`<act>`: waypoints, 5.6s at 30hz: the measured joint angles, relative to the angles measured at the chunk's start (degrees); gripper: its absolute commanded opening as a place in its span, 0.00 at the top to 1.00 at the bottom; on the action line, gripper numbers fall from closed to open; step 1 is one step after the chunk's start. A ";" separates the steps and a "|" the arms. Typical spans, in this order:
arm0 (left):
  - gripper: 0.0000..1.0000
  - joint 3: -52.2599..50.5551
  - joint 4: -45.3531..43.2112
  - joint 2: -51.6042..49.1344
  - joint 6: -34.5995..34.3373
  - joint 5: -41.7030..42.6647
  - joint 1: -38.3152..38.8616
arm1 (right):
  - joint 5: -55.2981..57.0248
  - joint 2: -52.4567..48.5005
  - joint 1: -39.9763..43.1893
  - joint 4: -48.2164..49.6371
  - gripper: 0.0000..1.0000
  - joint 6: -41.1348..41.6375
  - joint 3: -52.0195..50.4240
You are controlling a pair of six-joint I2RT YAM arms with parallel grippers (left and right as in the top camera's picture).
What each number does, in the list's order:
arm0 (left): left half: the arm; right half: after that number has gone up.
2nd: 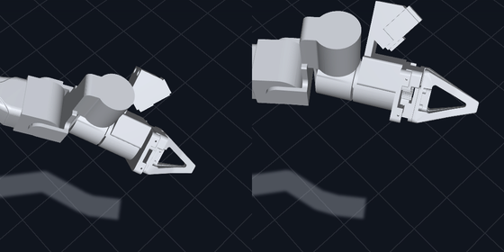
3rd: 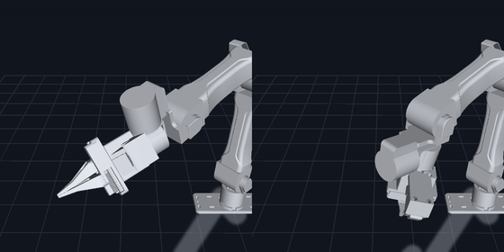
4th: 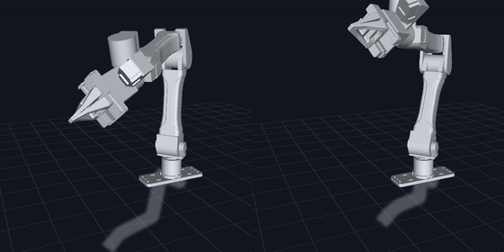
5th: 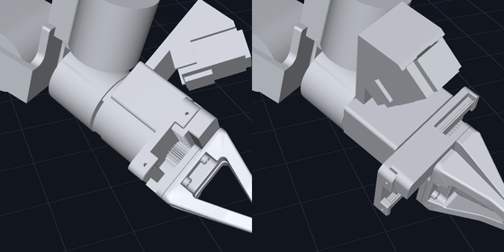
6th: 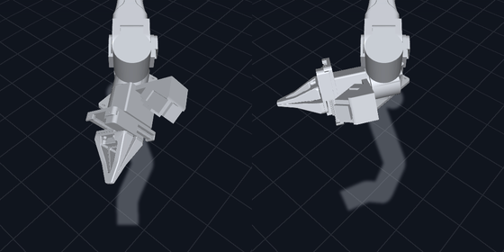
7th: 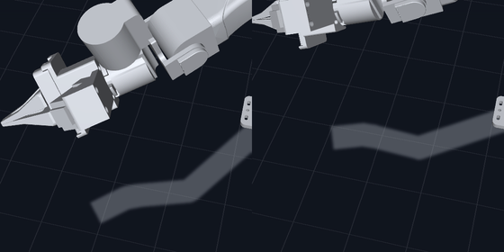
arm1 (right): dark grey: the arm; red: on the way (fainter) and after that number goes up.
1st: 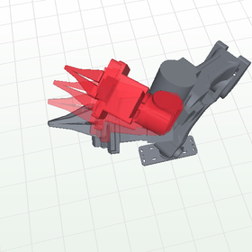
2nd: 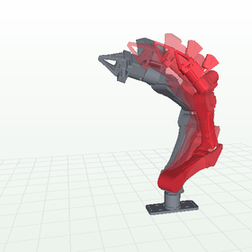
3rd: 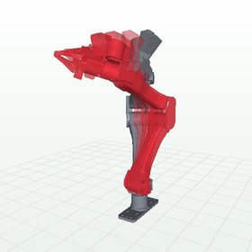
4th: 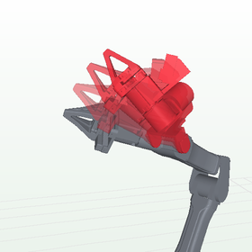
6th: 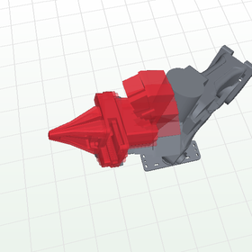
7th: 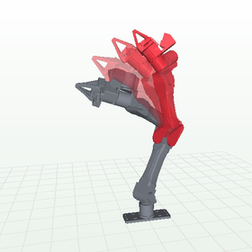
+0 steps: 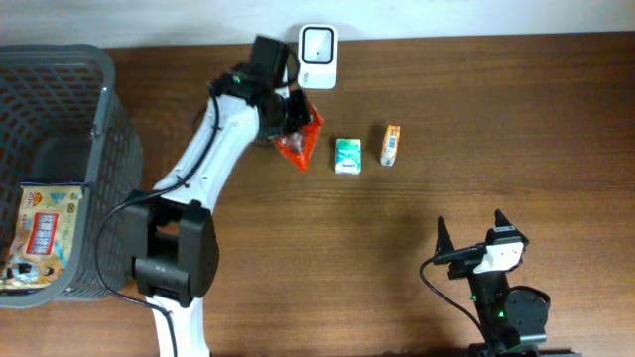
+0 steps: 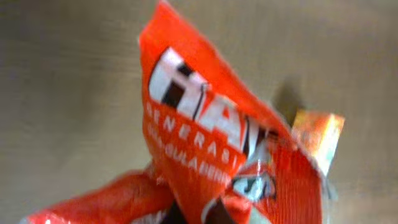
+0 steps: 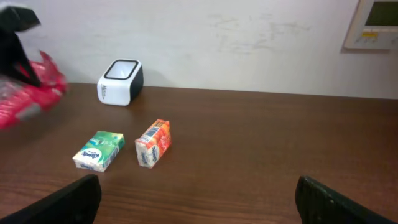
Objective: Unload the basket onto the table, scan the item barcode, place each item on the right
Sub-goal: 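Pick the red snack bag from the basket with left gripper, place near boxes, then pick the yellow snack bag from the basket, place it left of red bag, then retract the left arm and move the right gripper toward the orange box, then grasp the orange box with the right gripper and lift it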
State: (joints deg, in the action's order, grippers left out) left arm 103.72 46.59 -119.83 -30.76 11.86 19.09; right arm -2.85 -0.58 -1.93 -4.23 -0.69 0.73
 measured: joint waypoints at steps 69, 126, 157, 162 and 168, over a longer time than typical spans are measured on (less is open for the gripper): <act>1.00 4.13 5.57 40.06 5.33 14.10 -32.76 | 0.00 -0.04 0.00 -0.04 0.02 0.00 0.00; 0.01 39.74 44.54 -1.84 10.27 -20.02 -10.64 | -33.27 -59.34 0.00 0.57 0.01 5.35 44.70; 0.01 39.74 44.52 -1.90 10.27 -20.02 -10.64 | -19.32 -105.20 -3.98 1.57 0.36 19.52 59.39; 0.01 39.74 44.52 -1.90 10.25 -20.02 -10.64 | -12.79 -106.55 -7.39 2.82 0.36 18.03 59.39; 0.01 39.74 44.52 -1.90 10.25 -20.02 -10.64 | -13.44 -107.86 -8.92 5.25 0.36 15.47 59.39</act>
State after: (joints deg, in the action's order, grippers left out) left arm 143.46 91.11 -121.73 -20.51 -8.16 8.45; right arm -16.29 -108.44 -10.85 1.02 14.79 60.12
